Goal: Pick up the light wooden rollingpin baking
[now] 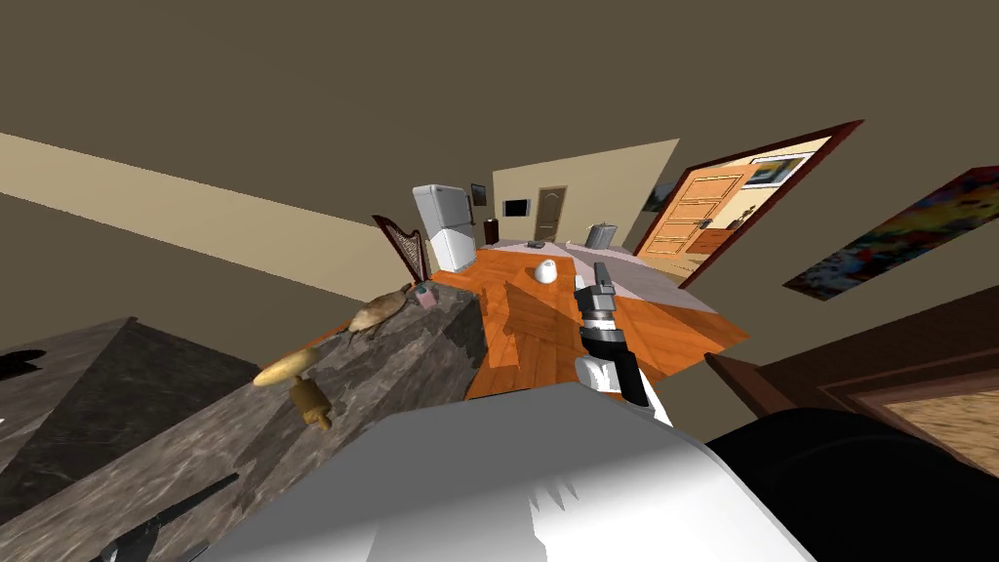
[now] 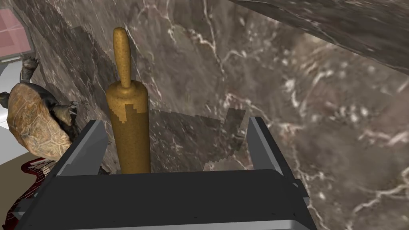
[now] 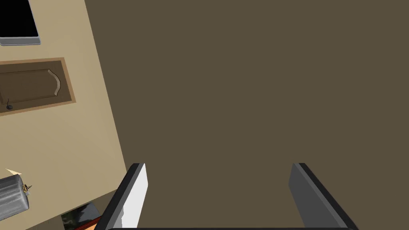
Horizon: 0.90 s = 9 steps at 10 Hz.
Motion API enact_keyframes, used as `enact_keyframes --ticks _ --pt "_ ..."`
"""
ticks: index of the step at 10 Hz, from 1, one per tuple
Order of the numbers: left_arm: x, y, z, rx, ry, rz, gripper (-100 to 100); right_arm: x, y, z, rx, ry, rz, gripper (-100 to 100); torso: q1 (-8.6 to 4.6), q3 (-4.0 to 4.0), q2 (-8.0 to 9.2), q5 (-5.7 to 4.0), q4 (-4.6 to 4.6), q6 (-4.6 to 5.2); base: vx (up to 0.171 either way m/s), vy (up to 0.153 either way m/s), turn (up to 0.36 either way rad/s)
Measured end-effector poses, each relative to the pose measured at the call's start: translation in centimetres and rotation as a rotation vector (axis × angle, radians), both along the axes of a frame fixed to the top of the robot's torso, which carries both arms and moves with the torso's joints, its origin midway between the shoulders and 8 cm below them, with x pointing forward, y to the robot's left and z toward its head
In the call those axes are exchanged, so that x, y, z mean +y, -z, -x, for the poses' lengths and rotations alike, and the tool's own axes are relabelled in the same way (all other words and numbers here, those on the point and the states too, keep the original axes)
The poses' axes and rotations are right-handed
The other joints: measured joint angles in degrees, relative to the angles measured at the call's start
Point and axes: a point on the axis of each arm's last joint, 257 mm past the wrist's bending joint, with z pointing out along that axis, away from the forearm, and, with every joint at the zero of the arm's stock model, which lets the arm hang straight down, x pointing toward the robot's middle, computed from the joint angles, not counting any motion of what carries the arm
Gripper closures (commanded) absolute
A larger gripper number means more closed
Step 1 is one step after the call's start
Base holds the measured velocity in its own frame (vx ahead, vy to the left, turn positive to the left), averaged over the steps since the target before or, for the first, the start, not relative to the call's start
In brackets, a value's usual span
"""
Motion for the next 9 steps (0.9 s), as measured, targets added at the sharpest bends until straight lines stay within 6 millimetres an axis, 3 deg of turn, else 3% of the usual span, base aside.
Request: enact_keyframes --ticks 5,6,7,9 --pt "2.2 0.5 3.4 0.124 -0.054 -0.019 -100 0.0 0.0 0.0 0.000 0.000 0.000 0 0.10 0.05 0.08 0.03 0.02 -0.08 0.152 0.084 -0.223" --pt "2.2 0.5 3.5 0.126 -0.056 -0.019 0 0.0 0.0 0.0 0.000 0.000 0.000 0 -0.10 0.21 0.38 0.00 0.08 -0.16 0.016 0.012 0.004" --pt "2.2 0.5 3.4 0.126 -0.056 -0.020 -100 0.0 0.0 0.0 0.000 0.000 0.000 0 -0.29 0.38 0.66 -0.05 0.15 -0.17 -0.062 0.020 -0.036" --pt "2.3 0.8 1.6 0.127 -0.052 -0.020 -100 0.0 0.0 0.0 0.000 0.000 0.000 0 -0.29 0.64 1.11 -0.06 0.26 -0.18 -0.071 0.024 -0.014"
